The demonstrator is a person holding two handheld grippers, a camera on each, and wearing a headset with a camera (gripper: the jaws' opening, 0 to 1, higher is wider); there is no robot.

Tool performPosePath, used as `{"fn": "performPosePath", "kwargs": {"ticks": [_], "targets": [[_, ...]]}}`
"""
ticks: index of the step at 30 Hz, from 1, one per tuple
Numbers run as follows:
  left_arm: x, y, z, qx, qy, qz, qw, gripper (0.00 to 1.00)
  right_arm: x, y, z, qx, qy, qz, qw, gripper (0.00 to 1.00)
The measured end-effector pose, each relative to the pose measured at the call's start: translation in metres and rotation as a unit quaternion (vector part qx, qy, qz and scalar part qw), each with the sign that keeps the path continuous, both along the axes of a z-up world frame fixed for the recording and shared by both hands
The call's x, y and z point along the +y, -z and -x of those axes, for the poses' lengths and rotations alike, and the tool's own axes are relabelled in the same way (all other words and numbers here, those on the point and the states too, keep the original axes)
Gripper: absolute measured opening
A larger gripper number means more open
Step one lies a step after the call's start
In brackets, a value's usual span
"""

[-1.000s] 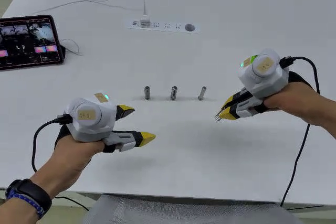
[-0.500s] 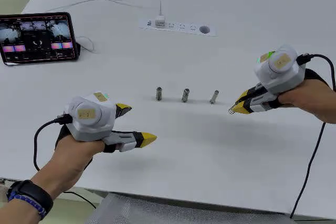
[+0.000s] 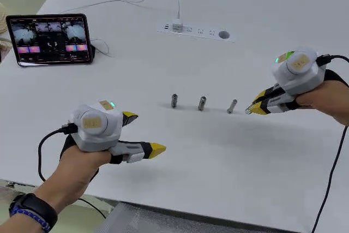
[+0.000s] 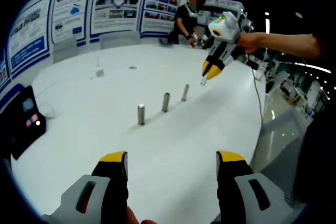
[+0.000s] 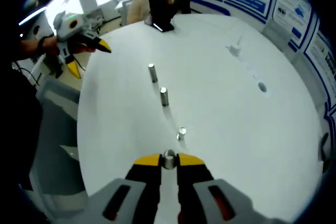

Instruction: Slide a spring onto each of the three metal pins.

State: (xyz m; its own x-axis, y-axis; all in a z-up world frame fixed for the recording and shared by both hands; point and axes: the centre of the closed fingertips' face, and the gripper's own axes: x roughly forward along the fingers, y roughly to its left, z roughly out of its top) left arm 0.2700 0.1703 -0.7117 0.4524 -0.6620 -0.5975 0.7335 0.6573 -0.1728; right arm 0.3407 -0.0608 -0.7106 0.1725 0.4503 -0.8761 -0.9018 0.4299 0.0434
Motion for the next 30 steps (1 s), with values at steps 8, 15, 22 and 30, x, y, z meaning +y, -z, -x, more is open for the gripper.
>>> {"fn": "performPosePath", "kwargs": {"ticks": [8,15,22,30], "targets": [[0.006,-0.002,0.002,0.001,-0.006,-0.001,1.0,0.71,0.004,0.0,-0.012,-0.008,-0.005,0.001,1.0,0.12],[0.011,0.0,0.004,0.004,-0.01,-0.002,0.9999,0.71,0.01,-0.001,-0.025,-0.019,-0.004,-0.001,0.9998,0.12],[0.011,0.0,0.004,0.005,-0.012,0.0,0.9999,0.7,0.017,-0.001,-0.034,-0.023,-0.007,-0.004,0.9997,0.12],[0.01,-0.003,0.002,0.003,-0.012,0.001,0.9999,0.7,0.021,0.007,-0.036,-0.016,-0.016,0.001,0.9997,0.12]]}}
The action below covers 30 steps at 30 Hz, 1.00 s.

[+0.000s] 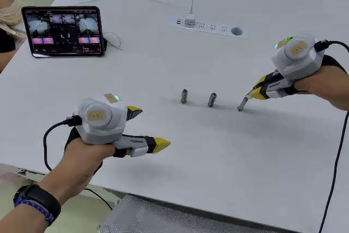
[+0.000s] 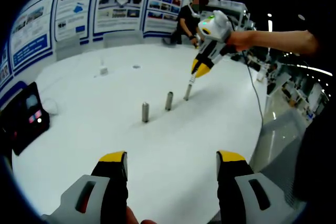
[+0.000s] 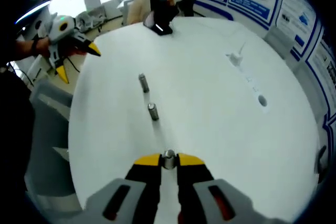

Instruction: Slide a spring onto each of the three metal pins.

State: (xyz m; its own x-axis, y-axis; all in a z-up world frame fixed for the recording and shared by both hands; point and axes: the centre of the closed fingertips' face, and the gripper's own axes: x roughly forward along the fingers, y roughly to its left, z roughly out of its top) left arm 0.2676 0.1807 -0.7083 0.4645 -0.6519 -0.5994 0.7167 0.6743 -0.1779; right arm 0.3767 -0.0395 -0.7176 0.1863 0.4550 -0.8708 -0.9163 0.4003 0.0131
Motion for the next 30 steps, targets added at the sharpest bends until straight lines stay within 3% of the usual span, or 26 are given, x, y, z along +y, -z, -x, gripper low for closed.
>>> {"fn": "performPosePath", "kwargs": {"ticks": [30], "targets": [[0.001,-0.001,0.0,0.002,-0.002,-0.001,1.0,0.7,0.01,0.032,0.001,0.021,-0.032,0.031,0.9988,0.12]]}}
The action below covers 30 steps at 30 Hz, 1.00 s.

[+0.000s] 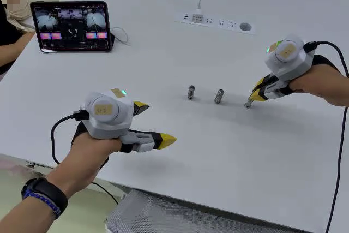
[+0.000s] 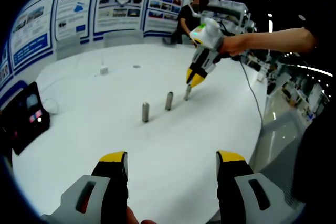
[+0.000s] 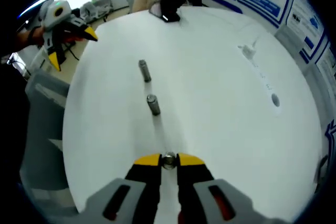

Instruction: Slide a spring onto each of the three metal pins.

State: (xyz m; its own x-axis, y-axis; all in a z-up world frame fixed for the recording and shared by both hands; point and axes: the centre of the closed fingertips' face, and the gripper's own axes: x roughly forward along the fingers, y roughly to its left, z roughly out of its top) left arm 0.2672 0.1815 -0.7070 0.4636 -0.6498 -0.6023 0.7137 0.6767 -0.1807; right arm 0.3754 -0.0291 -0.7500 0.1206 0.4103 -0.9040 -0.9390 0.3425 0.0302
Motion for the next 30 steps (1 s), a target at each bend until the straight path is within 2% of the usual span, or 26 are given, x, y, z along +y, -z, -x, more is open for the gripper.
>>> {"fn": "performPosePath", "kwargs": {"ticks": [11,24,30], "targets": [[0.003,-0.001,-0.002,0.0,-0.005,0.0,1.0,0.7,-0.002,0.017,0.0,0.007,0.0,0.009,0.9999,0.13],[0.0,0.001,0.001,0.004,-0.009,0.003,0.9999,0.71,-0.003,0.025,0.002,0.007,0.007,0.006,0.9999,0.13],[-0.001,-0.002,-0.001,0.002,-0.008,0.004,1.0,0.72,-0.001,0.027,0.004,0.01,0.012,0.003,0.9999,0.16]]}}
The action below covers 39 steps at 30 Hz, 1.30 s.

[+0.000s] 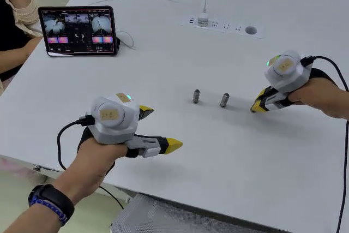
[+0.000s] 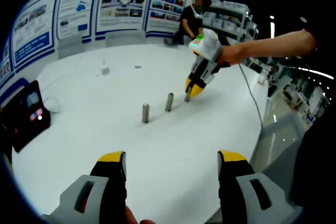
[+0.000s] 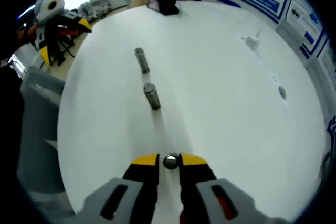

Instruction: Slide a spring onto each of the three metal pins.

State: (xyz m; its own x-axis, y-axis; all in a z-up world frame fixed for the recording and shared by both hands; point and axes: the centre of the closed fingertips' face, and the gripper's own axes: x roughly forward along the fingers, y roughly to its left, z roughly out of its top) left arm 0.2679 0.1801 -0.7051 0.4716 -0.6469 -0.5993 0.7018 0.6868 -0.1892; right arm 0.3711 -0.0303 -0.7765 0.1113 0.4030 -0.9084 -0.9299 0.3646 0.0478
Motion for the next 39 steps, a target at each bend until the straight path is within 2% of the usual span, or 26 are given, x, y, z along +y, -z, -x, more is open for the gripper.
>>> {"fn": "performPosePath", "kwargs": {"ticks": [4,7,9,12,17,23,26,29,30,34,36,38,39], "targets": [[0.0,-0.005,-0.003,-0.003,-0.003,0.007,1.0,0.73,0.0,-0.001,0.005,0.005,0.008,-0.002,1.0,0.22],[0.0,-0.01,-0.005,-0.002,-0.009,0.014,0.9999,0.75,-0.004,-0.006,0.005,-0.01,0.009,-0.002,0.9999,0.25],[0.002,-0.01,-0.007,-0.004,-0.012,0.013,0.9998,0.75,-0.007,-0.009,0.005,-0.012,0.025,-0.01,0.9996,0.28],[0.001,-0.012,-0.007,0.001,-0.013,0.021,0.9997,0.74,-0.011,-0.012,0.005,-0.01,0.054,-0.024,0.9982,0.32],[0.001,-0.015,-0.009,-0.004,-0.014,0.022,0.9997,0.76,-0.019,-0.02,0.006,-0.01,0.095,-0.053,0.994,0.41],[-0.001,-0.019,-0.01,-0.005,-0.017,0.026,0.9995,0.78,-0.021,-0.029,0.011,-0.008,0.136,-0.095,0.9861,0.47],[-0.002,-0.024,-0.011,-0.005,-0.022,0.038,0.999,0.79,-0.023,-0.029,0.014,-0.007,0.149,-0.105,0.9832,0.5],[-0.001,-0.025,-0.013,-0.009,-0.025,0.04,0.9989,0.81,-0.024,-0.03,0.018,-0.006,0.164,-0.115,0.9798,0.54],[-0.002,-0.025,-0.014,-0.011,-0.025,0.04,0.9988,0.81,-0.024,-0.031,0.02,-0.005,0.171,-0.121,0.9777,0.55],[-0.001,-0.027,-0.016,-0.012,-0.032,0.041,0.9985,0.84,-0.018,-0.039,0.025,0.0,0.217,-0.175,0.9604,0.58],[-0.001,-0.027,-0.015,-0.006,-0.031,0.046,0.9985,0.82,-0.017,-0.044,0.027,-0.001,0.236,-0.202,0.9504,0.59],[-0.001,-0.027,-0.016,-0.006,-0.032,0.045,0.9984,0.83,-0.019,-0.045,0.031,0.004,0.256,-0.218,0.9418,0.61],[-0.002,-0.027,-0.015,-0.007,-0.031,0.045,0.9985,0.83,-0.02,-0.045,0.032,0.005,0.259,-0.221,0.9402,0.63]]}}
